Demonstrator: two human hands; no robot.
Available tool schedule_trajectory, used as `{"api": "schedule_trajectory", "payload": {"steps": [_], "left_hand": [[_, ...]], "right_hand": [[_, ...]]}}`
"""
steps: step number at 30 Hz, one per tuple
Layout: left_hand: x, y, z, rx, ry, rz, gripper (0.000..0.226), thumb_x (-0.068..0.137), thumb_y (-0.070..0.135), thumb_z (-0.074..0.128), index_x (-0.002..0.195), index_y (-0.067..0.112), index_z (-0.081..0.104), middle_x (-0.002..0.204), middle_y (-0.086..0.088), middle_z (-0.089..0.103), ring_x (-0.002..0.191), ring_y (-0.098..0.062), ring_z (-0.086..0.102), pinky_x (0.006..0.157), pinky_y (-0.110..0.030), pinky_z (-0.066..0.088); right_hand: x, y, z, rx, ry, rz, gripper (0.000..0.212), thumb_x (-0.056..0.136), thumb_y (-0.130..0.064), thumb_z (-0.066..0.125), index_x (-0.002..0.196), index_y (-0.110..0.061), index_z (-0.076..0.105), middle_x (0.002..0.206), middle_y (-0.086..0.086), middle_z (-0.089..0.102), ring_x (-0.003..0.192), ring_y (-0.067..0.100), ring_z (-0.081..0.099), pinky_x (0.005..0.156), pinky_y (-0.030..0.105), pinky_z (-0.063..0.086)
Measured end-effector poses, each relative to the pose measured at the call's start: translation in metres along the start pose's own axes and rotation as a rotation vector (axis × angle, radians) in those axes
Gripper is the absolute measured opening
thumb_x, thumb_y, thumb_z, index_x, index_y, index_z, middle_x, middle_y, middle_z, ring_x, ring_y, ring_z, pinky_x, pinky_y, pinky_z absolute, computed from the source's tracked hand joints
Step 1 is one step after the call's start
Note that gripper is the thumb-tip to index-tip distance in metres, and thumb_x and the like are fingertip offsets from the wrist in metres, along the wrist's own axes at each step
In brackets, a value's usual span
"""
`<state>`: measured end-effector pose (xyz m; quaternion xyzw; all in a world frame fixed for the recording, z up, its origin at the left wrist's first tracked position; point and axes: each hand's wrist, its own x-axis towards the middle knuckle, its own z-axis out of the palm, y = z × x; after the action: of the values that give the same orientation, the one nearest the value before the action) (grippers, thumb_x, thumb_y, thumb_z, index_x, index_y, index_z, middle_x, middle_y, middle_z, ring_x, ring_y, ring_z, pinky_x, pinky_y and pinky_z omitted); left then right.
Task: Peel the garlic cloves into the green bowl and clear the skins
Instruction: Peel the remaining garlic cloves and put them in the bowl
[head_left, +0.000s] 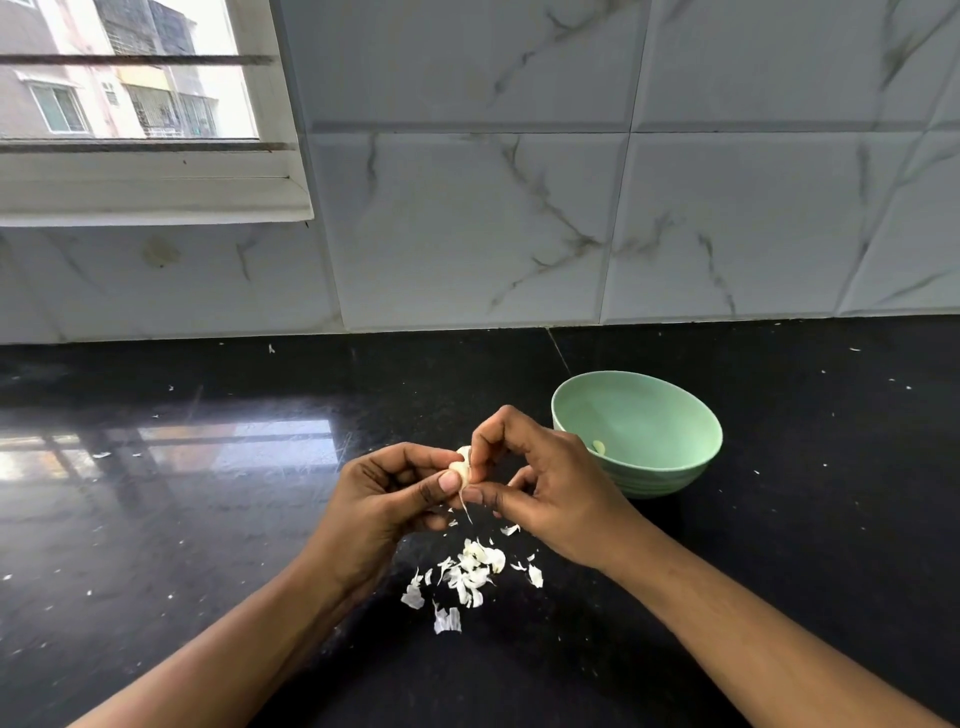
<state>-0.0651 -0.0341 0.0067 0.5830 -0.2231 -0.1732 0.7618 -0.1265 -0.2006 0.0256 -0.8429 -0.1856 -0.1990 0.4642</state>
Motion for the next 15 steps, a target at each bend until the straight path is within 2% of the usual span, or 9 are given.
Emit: {"api": "schedule_trajectory", "payload": {"steps": [4,6,9,15], "left_hand": [[-0.0018,0.0004,0.0007,0.062,0.019,0.051,0.048,0.041,0.043,0.092,0.079,0.016,0.077,0.074,-0.007,0.073,0.063,-0.010,0.067,0.051,-0.019,0.052],[-0.0021,0.0016,0.0026,0.105,0.046,0.084,0.031,0.054,0.025,0.085,0.080,0.012,0.074,0.073,-0.007,0.072,0.062,-0.011,0.067,0.051,-0.019,0.052],[-0.0008,0.0026,0.0035,0.158,0.094,0.131,0.032,0.057,0.004,0.075,0.087,0.006,0.063,0.065,-0.005,0.070,0.057,-0.009,0.064,0.052,-0.019,0.052],[-0.0017,0.0015,0.0024,0.354,0.113,0.250,0.031,0.056,0.012,0.079,0.083,0.009,0.064,0.068,-0.003,0.070,0.060,-0.008,0.065,0.058,-0.018,0.053]], "right_hand": [[0.0009,0.0013,-0.0051,0.123,0.083,0.133,0.023,0.078,-0.009,0.076,0.087,-0.019,0.057,0.077,-0.002,0.063,0.069,0.008,0.061,0.051,0.030,0.054],[0.0021,0.0024,-0.0067,0.244,0.073,0.235,0.014,0.080,-0.010,0.074,0.088,-0.014,0.063,0.076,0.000,0.065,0.069,0.009,0.063,0.054,0.027,0.054],[0.0025,0.0028,-0.0044,0.406,0.004,0.381,0.007,0.087,-0.008,0.065,0.092,-0.005,0.066,0.080,0.005,0.068,0.072,0.012,0.066,0.055,0.026,0.057],[0.0020,0.0014,-0.0037,0.390,-0.020,0.434,0.010,0.084,-0.012,0.068,0.091,-0.005,0.067,0.089,0.016,0.073,0.074,0.015,0.067,0.060,0.026,0.056]]}}
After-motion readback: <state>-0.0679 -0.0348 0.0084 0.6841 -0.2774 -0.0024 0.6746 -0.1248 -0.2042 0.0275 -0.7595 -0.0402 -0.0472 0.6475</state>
